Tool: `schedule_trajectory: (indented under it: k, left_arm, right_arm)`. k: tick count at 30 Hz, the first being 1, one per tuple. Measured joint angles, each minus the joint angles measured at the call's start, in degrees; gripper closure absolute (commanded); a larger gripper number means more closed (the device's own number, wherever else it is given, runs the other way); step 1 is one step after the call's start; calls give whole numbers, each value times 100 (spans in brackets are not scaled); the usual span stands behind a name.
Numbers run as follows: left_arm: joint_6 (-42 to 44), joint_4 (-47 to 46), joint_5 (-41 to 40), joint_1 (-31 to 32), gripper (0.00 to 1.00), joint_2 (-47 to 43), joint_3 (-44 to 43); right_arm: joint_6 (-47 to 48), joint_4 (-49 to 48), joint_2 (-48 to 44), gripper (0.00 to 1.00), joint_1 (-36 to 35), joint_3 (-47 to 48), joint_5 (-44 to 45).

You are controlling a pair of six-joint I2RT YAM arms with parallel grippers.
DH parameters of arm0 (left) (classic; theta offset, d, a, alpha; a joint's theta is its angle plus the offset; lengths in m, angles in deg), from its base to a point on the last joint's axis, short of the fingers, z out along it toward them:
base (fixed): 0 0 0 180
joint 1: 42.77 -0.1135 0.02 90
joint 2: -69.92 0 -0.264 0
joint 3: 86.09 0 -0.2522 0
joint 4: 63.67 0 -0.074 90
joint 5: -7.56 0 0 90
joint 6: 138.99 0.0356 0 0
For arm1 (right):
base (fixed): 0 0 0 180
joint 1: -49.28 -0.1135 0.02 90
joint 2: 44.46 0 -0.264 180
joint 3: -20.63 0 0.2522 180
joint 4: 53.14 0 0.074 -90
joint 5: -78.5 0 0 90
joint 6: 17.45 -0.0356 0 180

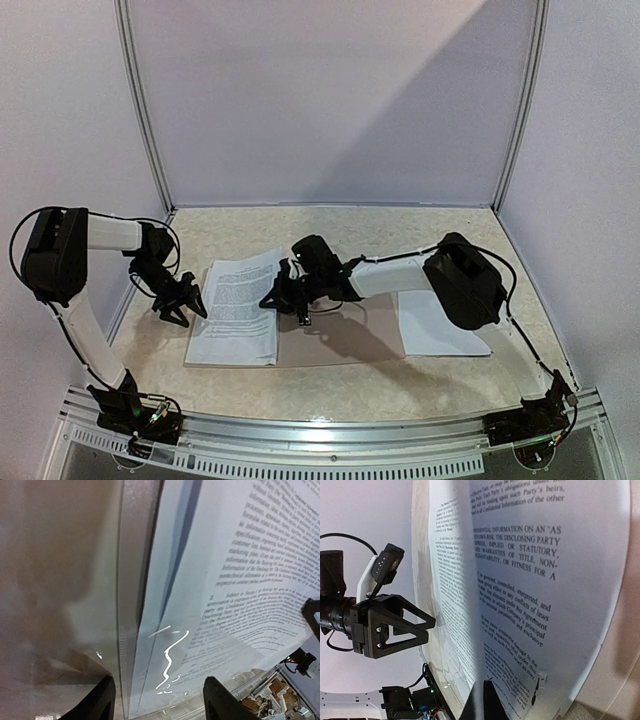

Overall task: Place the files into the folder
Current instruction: Insert the folder to form pockets on the folder.

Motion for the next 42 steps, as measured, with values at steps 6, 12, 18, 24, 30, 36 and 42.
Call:
schedule_trajectory:
  k: [6,12,18,24,30,36,42]
  left_arm:
    - [0,0,0,0,38,0,0]
    - [0,0,0,0,38,0,0]
    - [0,0,0,0,38,0,0]
    - [0,0,-2,0,38,0,0]
    - [2,0,-4,0,39,0,0]
    - [2,2,-7,0,39,0,0]
    - [2,2,-7,0,39,0,0]
  right_arm:
    - [20,7,72,100,-81,129,-247]
    - [114,42,85,100,-98,225,-422]
    - [-146,-50,85,100,-107,175,-391]
    - [-428,-205,46,91,-107,-177,-262]
    - [-522,-155,-136,77,-107,-341,-146]
    - [-181,577,-153,73,-96,-70,-87]
    - [293,1384,-363,79,-94,-11,133]
